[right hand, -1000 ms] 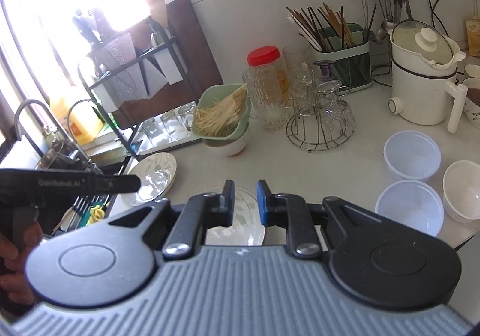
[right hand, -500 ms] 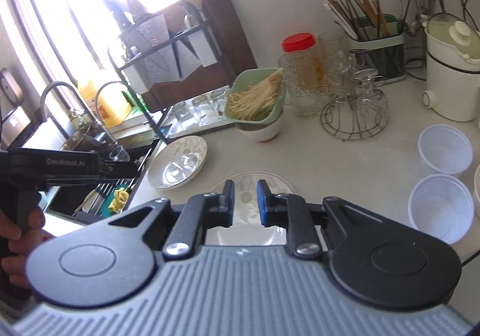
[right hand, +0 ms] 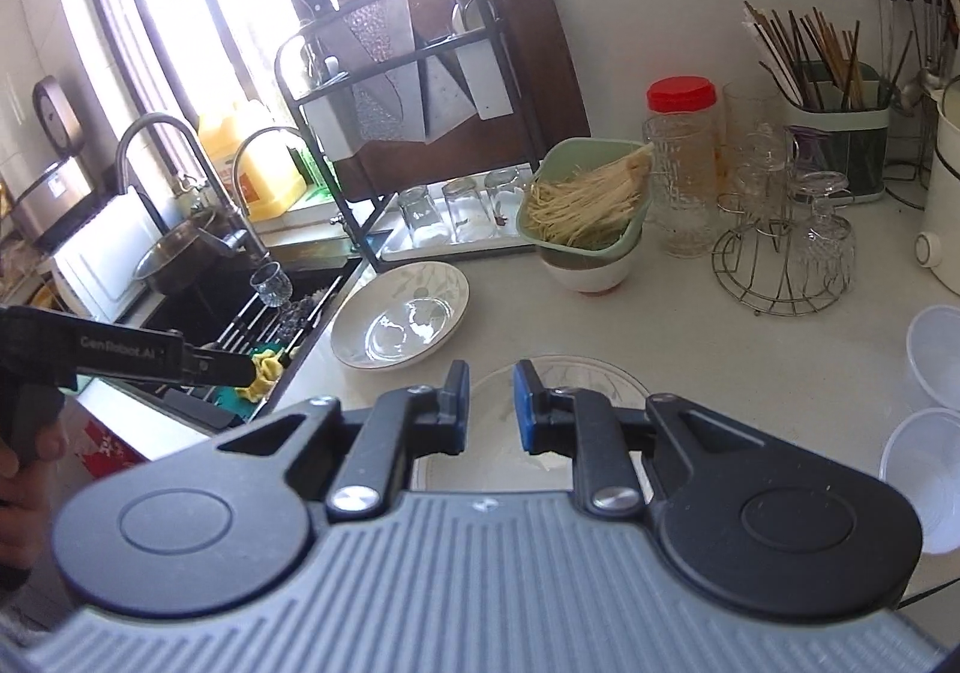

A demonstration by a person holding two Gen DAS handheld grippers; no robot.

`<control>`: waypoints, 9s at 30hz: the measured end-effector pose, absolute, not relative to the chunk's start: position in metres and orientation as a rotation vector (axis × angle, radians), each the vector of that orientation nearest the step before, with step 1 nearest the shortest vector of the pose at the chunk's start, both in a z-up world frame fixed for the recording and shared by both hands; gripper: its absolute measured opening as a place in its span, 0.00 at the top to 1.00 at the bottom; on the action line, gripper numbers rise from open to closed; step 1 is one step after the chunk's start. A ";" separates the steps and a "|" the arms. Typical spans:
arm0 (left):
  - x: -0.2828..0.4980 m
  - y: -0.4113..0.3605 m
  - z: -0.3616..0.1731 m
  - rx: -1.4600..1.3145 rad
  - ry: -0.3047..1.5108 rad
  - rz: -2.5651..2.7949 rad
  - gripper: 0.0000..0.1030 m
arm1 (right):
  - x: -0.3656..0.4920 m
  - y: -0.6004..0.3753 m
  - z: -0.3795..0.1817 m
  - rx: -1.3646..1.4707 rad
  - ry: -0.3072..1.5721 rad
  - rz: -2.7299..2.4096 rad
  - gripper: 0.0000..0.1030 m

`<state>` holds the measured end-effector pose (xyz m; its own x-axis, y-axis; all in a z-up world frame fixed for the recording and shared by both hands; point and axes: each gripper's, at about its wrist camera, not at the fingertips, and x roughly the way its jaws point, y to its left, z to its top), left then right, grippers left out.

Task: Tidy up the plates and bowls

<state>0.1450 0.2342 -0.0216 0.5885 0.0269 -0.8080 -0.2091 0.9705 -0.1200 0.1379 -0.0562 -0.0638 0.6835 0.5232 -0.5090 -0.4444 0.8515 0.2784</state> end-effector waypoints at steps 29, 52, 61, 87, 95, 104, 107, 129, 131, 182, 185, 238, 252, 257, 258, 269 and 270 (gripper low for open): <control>0.266 0.345 -0.067 -0.224 0.998 0.061 0.27 | 0.224 0.023 -0.085 0.193 0.716 0.422 0.26; 0.342 0.416 -0.125 -0.266 1.089 0.049 0.25 | 0.299 0.093 -0.121 0.199 0.861 0.427 0.27; 0.371 0.435 -0.165 -0.207 1.110 -0.003 0.33 | 0.340 0.117 -0.160 0.265 1.014 0.387 0.61; 0.415 0.481 -0.214 -0.428 1.193 -0.215 0.80 | 0.352 0.150 -0.195 0.377 1.099 0.292 0.83; 0.409 0.476 -0.185 -0.417 1.164 -0.284 0.80 | 0.324 0.141 -0.176 0.436 1.050 0.293 0.83; 0.386 0.449 -0.154 -0.432 1.138 -0.340 0.80 | 0.290 0.109 -0.157 0.499 0.999 0.271 0.83; 0.376 0.442 -0.145 -0.475 1.137 -0.362 0.80 | 0.276 0.095 -0.148 0.508 0.975 0.274 0.83; 0.291 0.350 -0.119 -0.482 1.078 -0.312 0.79 | 0.225 0.000 -0.135 0.470 0.960 0.421 0.83; 0.282 0.343 -0.121 -0.502 1.075 -0.289 0.79 | 0.226 -0.009 -0.136 0.483 0.965 0.457 0.83; 0.277 0.199 -0.178 -0.250 1.273 -0.112 0.75 | 0.213 -0.075 -0.199 0.275 0.954 0.362 0.83; 0.274 0.203 -0.177 -0.300 1.274 -0.115 0.72 | 0.213 -0.078 -0.195 0.281 0.937 0.345 0.84; 0.198 0.128 -0.044 -0.207 0.843 -0.151 0.69 | 0.125 -0.117 -0.066 0.159 0.523 0.314 0.82; 0.160 0.077 -0.040 -0.187 0.780 -0.159 0.69 | 0.090 -0.167 -0.092 0.171 0.526 0.294 0.82; 0.152 0.044 -0.052 -0.207 0.803 -0.145 0.69 | 0.078 -0.198 -0.096 0.154 0.527 0.316 0.83; 0.150 0.037 -0.055 -0.216 0.808 -0.144 0.69 | 0.075 -0.204 -0.098 0.151 0.527 0.316 0.83; 0.148 -0.029 -0.086 -0.178 0.849 -0.165 0.69 | 0.082 -0.250 -0.121 0.150 0.537 0.260 0.82; 0.152 -0.033 -0.088 -0.175 0.852 -0.173 0.68 | 0.082 -0.253 -0.123 0.154 0.537 0.254 0.82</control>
<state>0.1515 -0.0332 -0.0882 0.6462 -0.2216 -0.7303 0.0817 0.9715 -0.2225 0.0825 -0.2532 -0.1230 0.8291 0.2781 -0.4850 -0.1980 0.9573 0.2106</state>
